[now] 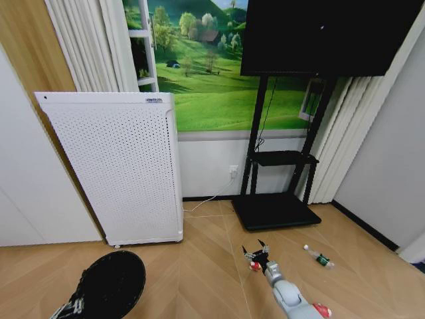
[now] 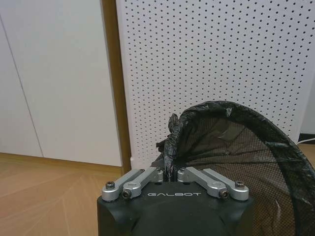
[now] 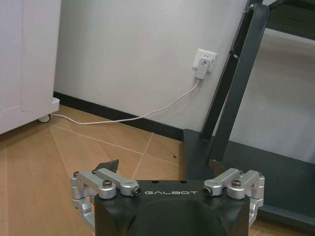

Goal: Pick up the trash bin and place the garbage on the floor into it.

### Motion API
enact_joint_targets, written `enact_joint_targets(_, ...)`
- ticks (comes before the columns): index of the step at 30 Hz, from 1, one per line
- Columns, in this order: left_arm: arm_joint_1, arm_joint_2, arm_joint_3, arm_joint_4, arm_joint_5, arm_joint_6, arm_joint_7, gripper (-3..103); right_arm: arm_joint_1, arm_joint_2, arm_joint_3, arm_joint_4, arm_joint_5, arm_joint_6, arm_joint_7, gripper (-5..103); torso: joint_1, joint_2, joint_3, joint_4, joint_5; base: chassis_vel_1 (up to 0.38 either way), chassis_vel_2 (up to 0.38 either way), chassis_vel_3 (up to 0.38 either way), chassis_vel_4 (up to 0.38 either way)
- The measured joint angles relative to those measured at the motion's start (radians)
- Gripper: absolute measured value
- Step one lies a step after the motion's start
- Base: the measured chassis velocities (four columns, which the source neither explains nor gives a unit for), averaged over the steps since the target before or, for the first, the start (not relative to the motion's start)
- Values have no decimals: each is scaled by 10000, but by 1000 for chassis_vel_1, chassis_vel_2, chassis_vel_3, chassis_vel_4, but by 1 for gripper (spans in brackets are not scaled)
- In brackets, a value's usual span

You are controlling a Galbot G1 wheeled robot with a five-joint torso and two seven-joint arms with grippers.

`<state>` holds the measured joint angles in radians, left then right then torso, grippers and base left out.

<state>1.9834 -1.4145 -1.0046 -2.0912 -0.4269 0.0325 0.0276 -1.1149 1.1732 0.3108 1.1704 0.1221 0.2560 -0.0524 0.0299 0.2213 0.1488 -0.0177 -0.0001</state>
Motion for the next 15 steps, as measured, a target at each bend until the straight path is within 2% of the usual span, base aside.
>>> enact_joint_targets(5,49,-36,-1,0,-3,-76,51,7,-9,-35,174,-583,-333,108,-612,100,4,-1,3,1,4,-178,136,166,-124)
enact_joint_targets(7,97,-62,5,1,40,-176,48,7,150,66,366,-1309,-721,30,-1232,100,6,-1,4,-4,-1,-110,79,102,-74)
enact_joint_targets(11,281,-139,80,-56,174,-328,72,7,469,459,581,-2233,-1591,53,-1673,100,3,-1,1,2,5,2,1,-14,-5)
enact_joint_targets(13,298,-153,81,-61,191,-342,74,7,485,459,587,-2312,-1697,20,-1755,100,2,0,0,4,3,77,2,-54,34)
enact_joint_targets(15,311,-204,81,-62,241,-386,78,7,505,378,622,-2542,-2019,-58,-2194,100,0,0,-1,5,2,69,-1,-55,33)
